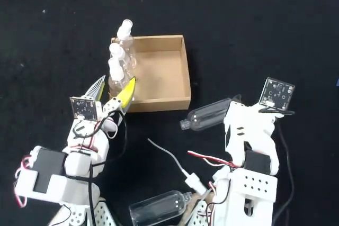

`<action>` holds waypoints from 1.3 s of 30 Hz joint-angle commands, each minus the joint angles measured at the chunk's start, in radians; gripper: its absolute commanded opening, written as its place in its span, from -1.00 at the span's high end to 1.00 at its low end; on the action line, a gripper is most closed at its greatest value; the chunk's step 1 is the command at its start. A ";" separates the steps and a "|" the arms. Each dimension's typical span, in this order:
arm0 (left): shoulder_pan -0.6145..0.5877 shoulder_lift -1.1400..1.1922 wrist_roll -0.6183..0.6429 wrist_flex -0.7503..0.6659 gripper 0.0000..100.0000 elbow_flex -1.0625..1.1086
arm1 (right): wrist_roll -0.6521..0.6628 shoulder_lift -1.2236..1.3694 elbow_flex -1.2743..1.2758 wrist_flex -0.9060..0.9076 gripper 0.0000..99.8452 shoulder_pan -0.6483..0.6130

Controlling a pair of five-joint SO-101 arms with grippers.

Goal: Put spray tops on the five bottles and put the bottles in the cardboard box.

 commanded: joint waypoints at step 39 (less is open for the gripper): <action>-0.183 -1.712 -0.008 1.809 0.45 0.120 | 0.008 -0.015 -0.042 -0.003 0.67 0.015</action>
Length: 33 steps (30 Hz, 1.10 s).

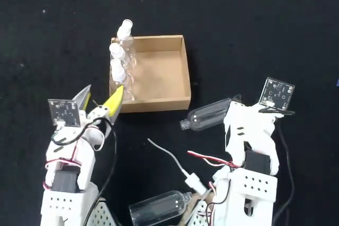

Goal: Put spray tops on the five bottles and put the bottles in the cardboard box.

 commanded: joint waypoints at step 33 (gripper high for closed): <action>-0.275 0.551 -0.014 0.517 0.45 -0.423 | 0.910 0.539 -0.812 0.779 0.66 -0.241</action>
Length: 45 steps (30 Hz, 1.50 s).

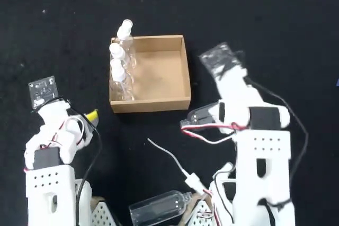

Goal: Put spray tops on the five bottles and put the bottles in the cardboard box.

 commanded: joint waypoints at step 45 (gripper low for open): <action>-0.035 -0.012 -0.572 0.298 0.45 -0.079 | 0.428 0.246 0.090 -0.133 0.85 0.253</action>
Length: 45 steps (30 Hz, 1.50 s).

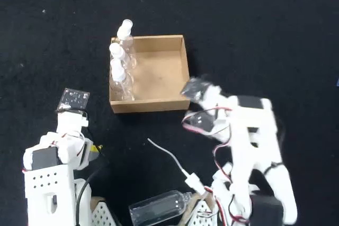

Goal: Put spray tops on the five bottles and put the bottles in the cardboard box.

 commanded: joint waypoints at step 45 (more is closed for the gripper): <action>0.766 0.226 -0.298 0.376 0.45 -0.367 | -0.014 -0.061 0.176 -0.052 0.49 0.259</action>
